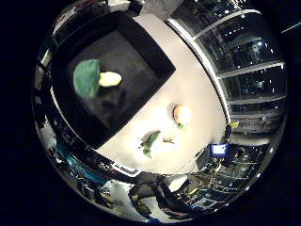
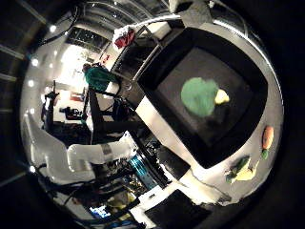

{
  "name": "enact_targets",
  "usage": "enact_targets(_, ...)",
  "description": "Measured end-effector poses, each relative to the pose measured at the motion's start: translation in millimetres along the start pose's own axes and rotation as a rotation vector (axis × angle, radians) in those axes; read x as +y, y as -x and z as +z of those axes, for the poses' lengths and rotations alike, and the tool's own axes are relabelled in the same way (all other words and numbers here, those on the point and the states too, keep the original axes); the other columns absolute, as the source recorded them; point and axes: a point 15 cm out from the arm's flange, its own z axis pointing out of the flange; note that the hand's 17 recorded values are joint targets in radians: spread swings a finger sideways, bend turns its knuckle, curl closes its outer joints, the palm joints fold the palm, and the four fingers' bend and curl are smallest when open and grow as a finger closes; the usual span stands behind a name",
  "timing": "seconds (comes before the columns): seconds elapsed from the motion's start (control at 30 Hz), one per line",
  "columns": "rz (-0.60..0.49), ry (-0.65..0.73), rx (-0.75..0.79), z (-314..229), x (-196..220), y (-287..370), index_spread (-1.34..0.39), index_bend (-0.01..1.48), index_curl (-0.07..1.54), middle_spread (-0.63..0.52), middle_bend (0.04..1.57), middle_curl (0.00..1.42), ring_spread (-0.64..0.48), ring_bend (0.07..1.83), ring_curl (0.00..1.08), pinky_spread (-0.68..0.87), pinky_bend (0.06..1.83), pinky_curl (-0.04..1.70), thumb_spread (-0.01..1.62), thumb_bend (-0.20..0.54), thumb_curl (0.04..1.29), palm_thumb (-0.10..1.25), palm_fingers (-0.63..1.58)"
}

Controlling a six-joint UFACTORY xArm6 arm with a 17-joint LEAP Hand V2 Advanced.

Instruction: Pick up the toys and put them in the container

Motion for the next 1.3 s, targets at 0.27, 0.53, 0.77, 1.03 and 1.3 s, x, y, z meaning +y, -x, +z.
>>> enact_targets(0.27,0.071,0.040,0.067,-46.7,44.9,-48.8,-0.49,0.15,0.24,0.06,0.19,0.29,0.21,0.33,0.21,0.43,0.50,0.34,0.98,-0.028,0.31,0.55,-0.01)
enact_targets(0.53,0.227,0.092,0.130,-85.5,113.0,-126.2,-0.46,0.16,0.25,0.06,0.19,0.30,0.20,0.31,0.22,0.43,0.49,0.33,0.98,-0.029,0.30,0.55,0.00)
enact_targets(0.77,0.310,0.144,0.133,-82.1,191.7,-166.0,-0.44,0.17,0.27,0.06,0.20,0.31,0.19,0.27,0.23,0.42,0.46,0.31,0.99,-0.026,0.30,0.55,0.03)
enact_targets(1.03,0.372,0.143,0.146,-90.8,232.0,-199.6,-0.44,0.16,0.27,0.05,0.19,0.32,0.19,0.25,0.24,0.42,0.44,0.31,1.00,-0.025,0.30,0.56,0.05)
enact_targets(1.3,0.429,0.143,0.153,-98.0,261.2,-221.5,-0.44,0.17,0.27,0.05,0.19,0.32,0.19,0.24,0.24,0.42,0.42,0.30,1.01,-0.025,0.30,0.57,0.07)
